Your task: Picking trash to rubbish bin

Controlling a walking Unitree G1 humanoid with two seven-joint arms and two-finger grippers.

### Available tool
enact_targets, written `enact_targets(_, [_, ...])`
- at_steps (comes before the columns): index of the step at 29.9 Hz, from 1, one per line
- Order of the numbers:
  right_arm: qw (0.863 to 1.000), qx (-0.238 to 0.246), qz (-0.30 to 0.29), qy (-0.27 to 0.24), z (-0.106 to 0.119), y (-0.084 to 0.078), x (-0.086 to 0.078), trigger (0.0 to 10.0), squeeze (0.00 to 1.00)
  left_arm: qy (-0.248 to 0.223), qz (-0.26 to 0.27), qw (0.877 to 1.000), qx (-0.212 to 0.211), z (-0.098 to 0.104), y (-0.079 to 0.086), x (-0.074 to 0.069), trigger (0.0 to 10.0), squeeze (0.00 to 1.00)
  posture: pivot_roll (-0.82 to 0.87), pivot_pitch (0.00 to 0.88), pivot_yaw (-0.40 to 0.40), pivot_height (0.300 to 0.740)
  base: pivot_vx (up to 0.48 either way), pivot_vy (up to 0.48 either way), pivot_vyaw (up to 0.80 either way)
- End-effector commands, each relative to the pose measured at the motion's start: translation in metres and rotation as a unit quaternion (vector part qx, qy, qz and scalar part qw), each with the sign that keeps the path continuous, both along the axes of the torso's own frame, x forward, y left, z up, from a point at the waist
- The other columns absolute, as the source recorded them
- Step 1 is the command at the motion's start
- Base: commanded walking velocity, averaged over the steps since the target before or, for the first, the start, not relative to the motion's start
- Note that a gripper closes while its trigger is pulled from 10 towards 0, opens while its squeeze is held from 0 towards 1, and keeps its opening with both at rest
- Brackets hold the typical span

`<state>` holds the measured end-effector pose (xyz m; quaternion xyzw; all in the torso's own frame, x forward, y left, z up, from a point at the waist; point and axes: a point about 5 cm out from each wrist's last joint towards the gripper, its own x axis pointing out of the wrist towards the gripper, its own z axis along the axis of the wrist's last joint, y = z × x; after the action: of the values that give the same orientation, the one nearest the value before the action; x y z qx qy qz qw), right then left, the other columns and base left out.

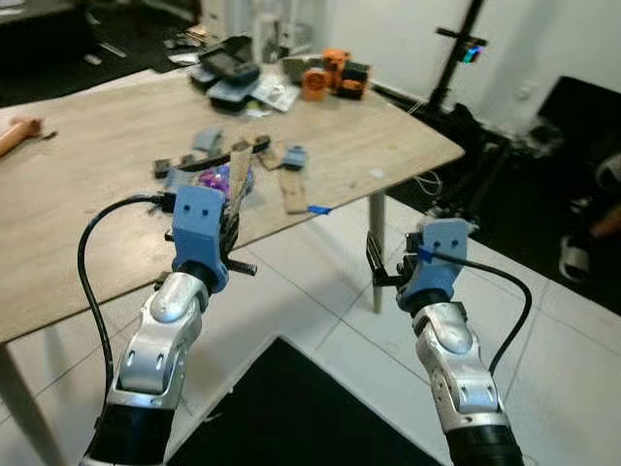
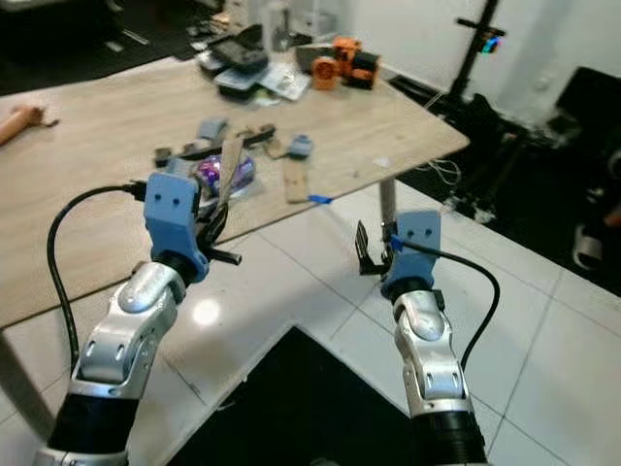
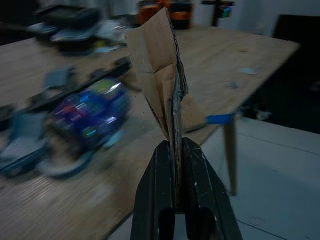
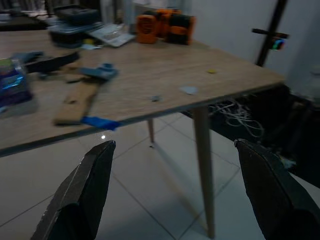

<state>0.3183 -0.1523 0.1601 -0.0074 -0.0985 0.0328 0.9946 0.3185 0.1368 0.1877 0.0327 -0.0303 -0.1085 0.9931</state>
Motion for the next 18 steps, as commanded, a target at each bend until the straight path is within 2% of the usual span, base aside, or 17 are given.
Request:
enact_targets(1, [1.0, 0.001, -0.002, 0.012, -0.0052, -0.0009, -0.0007, 10.0, 0.0, -0.006, 0.0, 1.0, 0.002, 0.0008, 0.0001, -0.0013, 10.0, 0.0, -0.03, 0.079, -0.019, 0.74, 0.0, 0.0, -0.8])
enact_targets(18, [1.0, 0.006, -0.001, 0.015, -0.0068, 0.0002, -0.0003, 10.0, 0.0, 0.0, 0.001, 1.0, 0.009, -0.0028, -0.0006, 0.0009, 10.0, 0.0, -0.04, 0.072, -0.02, 0.74, 0.0, 0.0, -0.8])
